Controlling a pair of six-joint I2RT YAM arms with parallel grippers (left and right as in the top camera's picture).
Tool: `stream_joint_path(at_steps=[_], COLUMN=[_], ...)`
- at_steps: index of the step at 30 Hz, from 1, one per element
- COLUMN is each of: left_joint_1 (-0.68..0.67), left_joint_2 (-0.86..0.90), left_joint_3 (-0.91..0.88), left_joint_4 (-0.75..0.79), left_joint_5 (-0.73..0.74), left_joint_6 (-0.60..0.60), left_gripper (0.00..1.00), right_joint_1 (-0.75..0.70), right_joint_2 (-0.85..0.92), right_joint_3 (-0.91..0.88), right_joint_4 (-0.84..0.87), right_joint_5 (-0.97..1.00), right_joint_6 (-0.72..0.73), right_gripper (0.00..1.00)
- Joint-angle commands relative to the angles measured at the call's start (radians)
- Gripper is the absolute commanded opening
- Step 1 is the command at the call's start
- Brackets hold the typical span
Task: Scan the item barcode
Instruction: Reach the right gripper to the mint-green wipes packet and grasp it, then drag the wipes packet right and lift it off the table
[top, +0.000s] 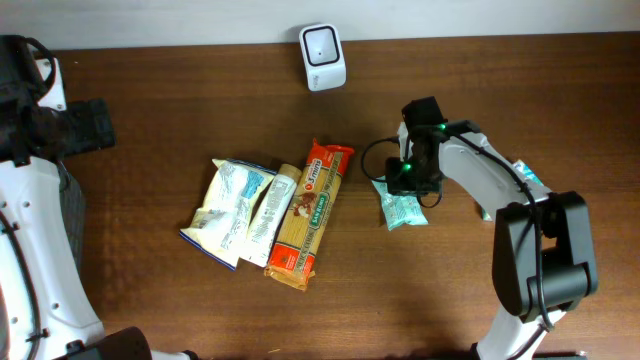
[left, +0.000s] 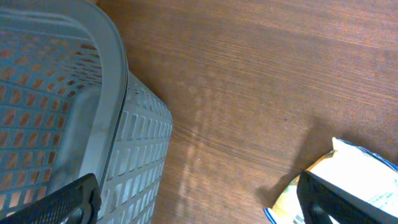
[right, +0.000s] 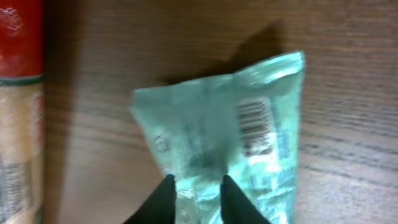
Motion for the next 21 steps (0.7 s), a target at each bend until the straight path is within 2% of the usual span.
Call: stream_joint_path(at_steps=[1,7,9,12,16,18,21], left_joint_1=[0.002,0.002,0.002,0.002,0.002,0.002,0.002], left_joint_2=[-0.012,-0.012,-0.012,-0.012,-0.012,-0.012,-0.012], left_joint_3=[0.006,0.006,0.006,0.006,0.006,0.006,0.006], left_joint_4=[0.001,0.001,0.001,0.001,0.001,0.001,0.001], left_joint_5=[-0.011,-0.011,-0.011,-0.011,-0.011,-0.011,-0.011], left_joint_6=[0.0,0.0,0.0,0.0,0.0,0.0,0.0], left_gripper=[0.99,0.99,0.99,0.99,0.99,0.99,0.99], right_joint_1=[0.029,0.17,0.179,0.136,0.018,-0.031,-0.05], right_joint_2=[0.011,0.013,0.013,0.013,0.013,0.012,0.012], right_joint_3=[0.04,-0.058,-0.094,-0.099,-0.093,-0.075,-0.027], right_joint_4=[-0.034,-0.089,-0.118,-0.189,-0.178,-0.169,-0.173], right_joint_5=[-0.053,-0.044,0.026,0.144,0.202,0.134,0.041], right_joint_6=[-0.058,-0.065,0.019,0.111,0.11,0.04,-0.065], right_gripper=[0.26,0.26,0.26,0.25,0.24,0.19,0.19])
